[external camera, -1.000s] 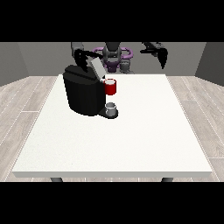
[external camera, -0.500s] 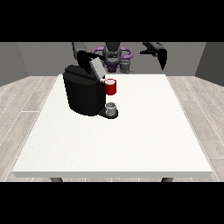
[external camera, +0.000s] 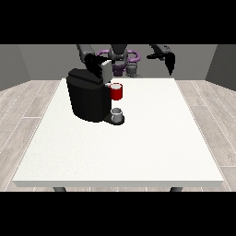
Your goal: Insert the coffee pod into the coffee machine and close the lid
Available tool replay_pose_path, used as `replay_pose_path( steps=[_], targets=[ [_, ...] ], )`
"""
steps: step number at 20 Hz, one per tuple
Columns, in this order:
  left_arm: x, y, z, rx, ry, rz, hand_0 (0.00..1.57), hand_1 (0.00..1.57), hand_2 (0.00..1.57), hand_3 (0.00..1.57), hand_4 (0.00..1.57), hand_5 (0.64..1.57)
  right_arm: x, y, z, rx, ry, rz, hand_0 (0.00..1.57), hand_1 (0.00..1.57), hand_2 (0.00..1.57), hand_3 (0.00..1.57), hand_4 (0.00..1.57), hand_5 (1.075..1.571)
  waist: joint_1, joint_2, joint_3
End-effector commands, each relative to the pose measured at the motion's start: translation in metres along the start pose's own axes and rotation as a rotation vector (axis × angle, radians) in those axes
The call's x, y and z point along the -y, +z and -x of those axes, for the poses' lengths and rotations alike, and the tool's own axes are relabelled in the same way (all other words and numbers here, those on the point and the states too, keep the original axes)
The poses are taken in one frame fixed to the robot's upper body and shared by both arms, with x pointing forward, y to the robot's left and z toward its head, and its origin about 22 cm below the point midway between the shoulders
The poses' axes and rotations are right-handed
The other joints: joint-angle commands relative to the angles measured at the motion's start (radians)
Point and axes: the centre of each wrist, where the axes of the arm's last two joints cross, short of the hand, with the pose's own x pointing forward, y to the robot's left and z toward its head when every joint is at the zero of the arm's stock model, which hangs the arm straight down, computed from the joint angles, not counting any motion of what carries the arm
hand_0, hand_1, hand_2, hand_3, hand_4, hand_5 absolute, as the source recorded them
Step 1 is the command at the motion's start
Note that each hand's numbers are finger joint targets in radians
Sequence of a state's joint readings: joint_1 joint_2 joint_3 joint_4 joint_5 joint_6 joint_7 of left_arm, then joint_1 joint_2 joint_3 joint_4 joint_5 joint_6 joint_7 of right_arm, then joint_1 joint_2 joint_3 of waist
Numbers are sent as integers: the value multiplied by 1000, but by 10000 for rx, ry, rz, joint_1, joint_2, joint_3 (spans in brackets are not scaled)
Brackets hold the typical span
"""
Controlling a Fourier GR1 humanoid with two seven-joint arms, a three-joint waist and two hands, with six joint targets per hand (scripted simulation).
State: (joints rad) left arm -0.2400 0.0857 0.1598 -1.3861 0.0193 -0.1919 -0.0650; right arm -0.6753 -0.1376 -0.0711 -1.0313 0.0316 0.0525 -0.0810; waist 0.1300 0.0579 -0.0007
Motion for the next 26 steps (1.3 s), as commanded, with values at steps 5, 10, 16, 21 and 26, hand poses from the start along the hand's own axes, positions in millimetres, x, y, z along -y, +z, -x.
replay_pose_path(
  steps=[5,10,16,21,26],
  targets=[
    [-7,-6,1,-276,-28,-357,0,0,0,0,148,1571,-24,-19,-24,99,765,-906,0,0,0,0,61,1571,-82,4,6],
    [-16,-6,-6,543,-133,40,0,0,0,0,167,1571,-30,-32,-40,830,1499,-453,0,0,0,0,124,1571,436,579,6],
    [-21,3,11,597,-62,-72,0,0,0,0,196,1571,-58,-30,-41,743,906,-1050,0,0,0,0,125,1571,-104,40,4],
    [4,14,16,354,178,-13,0,0,0,0,145,1571,-59,-12,-18,1215,274,-1880,0,0,0,0,178,1571,-225,-607,7],
    [1,12,31,-525,335,-438,0,0,0,0,192,1571,-90,35,15,413,-1964,-2118,0,0,0,0,286,1571,-972,-1775,9]
  ],
)
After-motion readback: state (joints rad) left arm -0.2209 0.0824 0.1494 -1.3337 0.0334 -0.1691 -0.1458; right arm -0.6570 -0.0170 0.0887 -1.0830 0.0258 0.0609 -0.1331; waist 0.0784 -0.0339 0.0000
